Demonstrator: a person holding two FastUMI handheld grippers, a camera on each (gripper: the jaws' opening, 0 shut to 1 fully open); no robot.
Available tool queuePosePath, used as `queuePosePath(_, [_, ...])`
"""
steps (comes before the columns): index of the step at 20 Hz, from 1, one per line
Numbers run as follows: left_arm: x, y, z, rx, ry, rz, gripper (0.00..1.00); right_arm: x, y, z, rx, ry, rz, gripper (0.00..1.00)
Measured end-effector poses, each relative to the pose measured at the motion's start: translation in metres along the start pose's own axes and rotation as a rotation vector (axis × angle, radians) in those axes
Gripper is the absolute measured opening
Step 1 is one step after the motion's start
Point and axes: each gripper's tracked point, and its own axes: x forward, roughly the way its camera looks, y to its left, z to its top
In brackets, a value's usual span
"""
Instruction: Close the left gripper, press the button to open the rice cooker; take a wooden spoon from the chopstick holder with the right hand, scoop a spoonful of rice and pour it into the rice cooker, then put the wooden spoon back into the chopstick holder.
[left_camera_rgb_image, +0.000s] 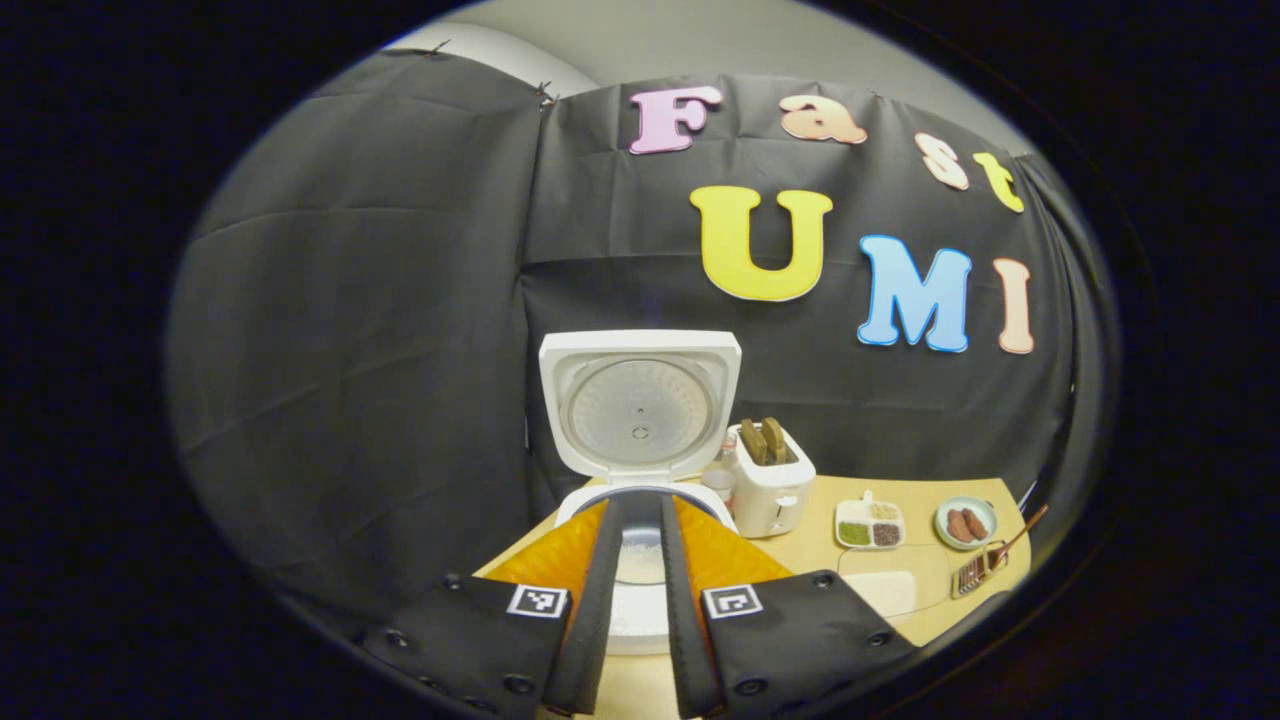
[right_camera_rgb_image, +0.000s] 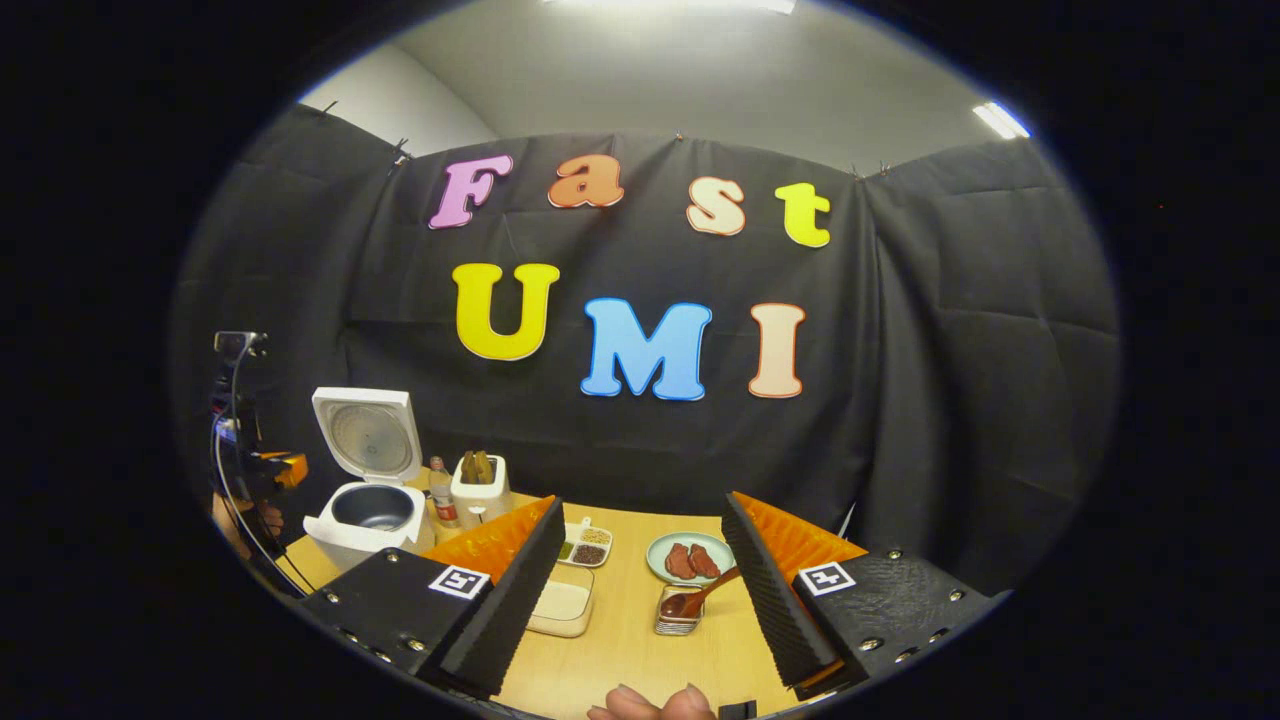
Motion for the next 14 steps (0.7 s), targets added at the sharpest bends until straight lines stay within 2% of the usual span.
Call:
queuePosePath(1, [-0.009, 0.003, 0.001, 0.011, -0.008, 0.022, 0.36, 0.009, -0.009, -0.01, 0.003, 0.014, 0.001, 0.97])
queuePosePath(2, [-0.022, 0.001, 0.003, 0.015, -0.014, 0.036, 0.35, 0.019, -0.019, -0.023, 0.008, 0.03, 0.004, 0.97])
queuePosePath(7, [-0.077, -0.018, -0.001, 0.033, -0.047, 0.069, 0.59, 0.071, -0.061, -0.087, 0.098, 0.101, 0.034, 0.97])
queuePosePath(14, [-0.167, -0.047, -0.018, 0.124, -0.064, 0.084, 0.87, 0.156, -0.103, -0.203, 0.191, 0.221, 0.012, 0.97])
